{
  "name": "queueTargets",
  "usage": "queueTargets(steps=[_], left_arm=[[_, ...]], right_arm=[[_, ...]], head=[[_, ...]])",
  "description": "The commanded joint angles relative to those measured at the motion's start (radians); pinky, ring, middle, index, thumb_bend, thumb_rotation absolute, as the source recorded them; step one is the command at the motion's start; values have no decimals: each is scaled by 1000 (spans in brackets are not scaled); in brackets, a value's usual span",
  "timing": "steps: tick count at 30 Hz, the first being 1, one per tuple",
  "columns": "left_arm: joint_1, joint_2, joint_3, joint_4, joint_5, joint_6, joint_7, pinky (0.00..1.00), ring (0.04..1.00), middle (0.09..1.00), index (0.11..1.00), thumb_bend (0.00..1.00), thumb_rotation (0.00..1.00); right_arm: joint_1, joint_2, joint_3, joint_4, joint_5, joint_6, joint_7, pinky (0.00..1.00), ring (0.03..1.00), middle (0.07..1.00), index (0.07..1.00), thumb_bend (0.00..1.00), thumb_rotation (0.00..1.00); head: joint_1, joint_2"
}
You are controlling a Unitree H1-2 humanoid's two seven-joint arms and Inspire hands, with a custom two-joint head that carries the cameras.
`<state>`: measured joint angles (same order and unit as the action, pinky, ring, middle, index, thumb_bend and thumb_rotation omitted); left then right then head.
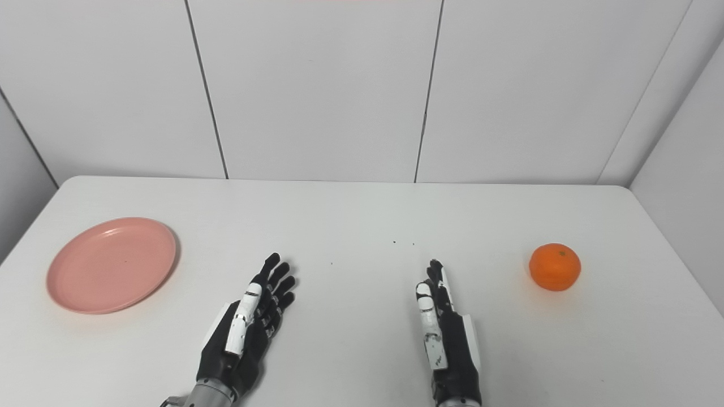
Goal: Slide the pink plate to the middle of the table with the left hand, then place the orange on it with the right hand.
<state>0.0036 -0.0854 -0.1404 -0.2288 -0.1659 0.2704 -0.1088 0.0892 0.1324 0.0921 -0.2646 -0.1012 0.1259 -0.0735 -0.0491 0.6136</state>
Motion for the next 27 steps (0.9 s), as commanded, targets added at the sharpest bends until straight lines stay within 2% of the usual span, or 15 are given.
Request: queueTargets(steps=[1, 15, 18, 22, 27], left_arm=[[-12, -15, -8, -23, 7, -32, 0, 1000, 987, 996, 990, 395, 1000], [-11, -15, -10, -26, 7, -27, 1, 1000, 987, 995, 989, 395, 1000], [-9, -16, -15, -24, 12, -23, 3, 1000, 986, 994, 988, 398, 1000], [-6, -14, -34, -6, 30, -49, -4, 1000, 989, 998, 994, 408, 1000], [-4, -34, -49, 17, 47, -65, 8, 1000, 986, 995, 991, 398, 1000]], right_arm=[[-12, 4, 4, -30, -3, -12, 1, 1000, 982, 986, 983, 261, 1000], [-15, 1, 1, -17, -3, -30, 0, 1000, 975, 982, 978, 252, 1000], [-13, 1, -1, -24, -8, -23, -2, 985, 968, 978, 974, 233, 1000], [-9, -12, -12, -20, 16, -29, 11, 995, 973, 983, 977, 231, 1000], [-5, -37, -26, -14, 50, -43, 30, 1000, 984, 991, 984, 235, 1000]], head=[[1, 1], [9, -2], [38, -14], [105, -37], [152, -58]])
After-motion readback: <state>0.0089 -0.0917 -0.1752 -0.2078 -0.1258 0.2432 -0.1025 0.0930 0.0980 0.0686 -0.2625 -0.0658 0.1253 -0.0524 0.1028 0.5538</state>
